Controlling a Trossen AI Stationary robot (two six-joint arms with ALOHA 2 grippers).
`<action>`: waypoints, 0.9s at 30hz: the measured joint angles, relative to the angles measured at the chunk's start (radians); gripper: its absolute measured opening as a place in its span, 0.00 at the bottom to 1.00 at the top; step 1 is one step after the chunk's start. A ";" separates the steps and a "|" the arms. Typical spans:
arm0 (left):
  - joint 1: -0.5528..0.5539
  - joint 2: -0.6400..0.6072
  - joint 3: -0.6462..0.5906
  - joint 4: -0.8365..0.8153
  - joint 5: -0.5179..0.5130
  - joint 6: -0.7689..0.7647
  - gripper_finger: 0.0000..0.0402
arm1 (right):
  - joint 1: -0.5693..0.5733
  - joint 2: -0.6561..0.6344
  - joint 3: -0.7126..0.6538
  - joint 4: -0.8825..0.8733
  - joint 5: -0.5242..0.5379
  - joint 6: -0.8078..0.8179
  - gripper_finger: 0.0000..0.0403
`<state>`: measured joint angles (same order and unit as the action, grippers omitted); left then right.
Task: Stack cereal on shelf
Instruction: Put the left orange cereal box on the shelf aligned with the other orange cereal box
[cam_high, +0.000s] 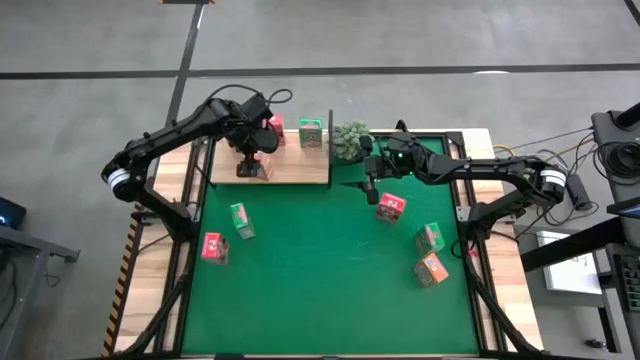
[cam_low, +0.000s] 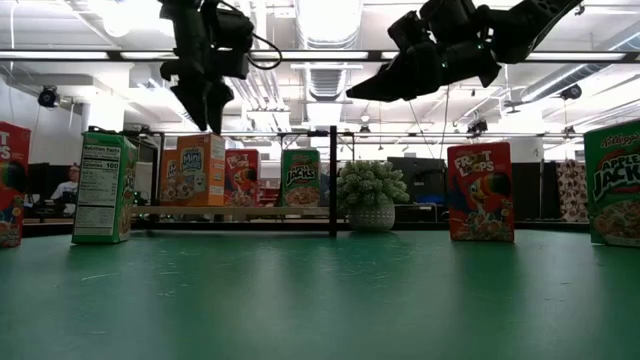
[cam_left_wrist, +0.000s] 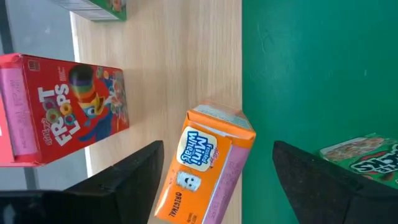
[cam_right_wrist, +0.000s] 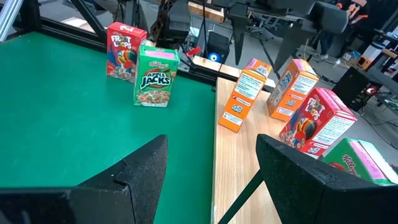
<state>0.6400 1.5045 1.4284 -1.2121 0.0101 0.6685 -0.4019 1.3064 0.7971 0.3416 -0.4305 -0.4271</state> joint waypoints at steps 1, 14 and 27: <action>0.003 0.001 0.000 0.000 0.000 0.000 0.70 | 0.000 0.000 0.000 -0.001 0.000 0.000 0.58; 0.038 0.014 -0.071 0.017 0.000 0.003 0.69 | 0.000 0.000 0.000 -0.001 0.000 0.000 0.58; 0.038 0.013 -0.080 0.027 -0.001 0.003 0.52 | 0.000 0.000 0.000 -0.001 0.003 0.000 0.58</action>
<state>0.6781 1.5177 1.3479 -1.1854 0.0093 0.6716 -0.4019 1.3067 0.7971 0.3401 -0.4274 -0.4271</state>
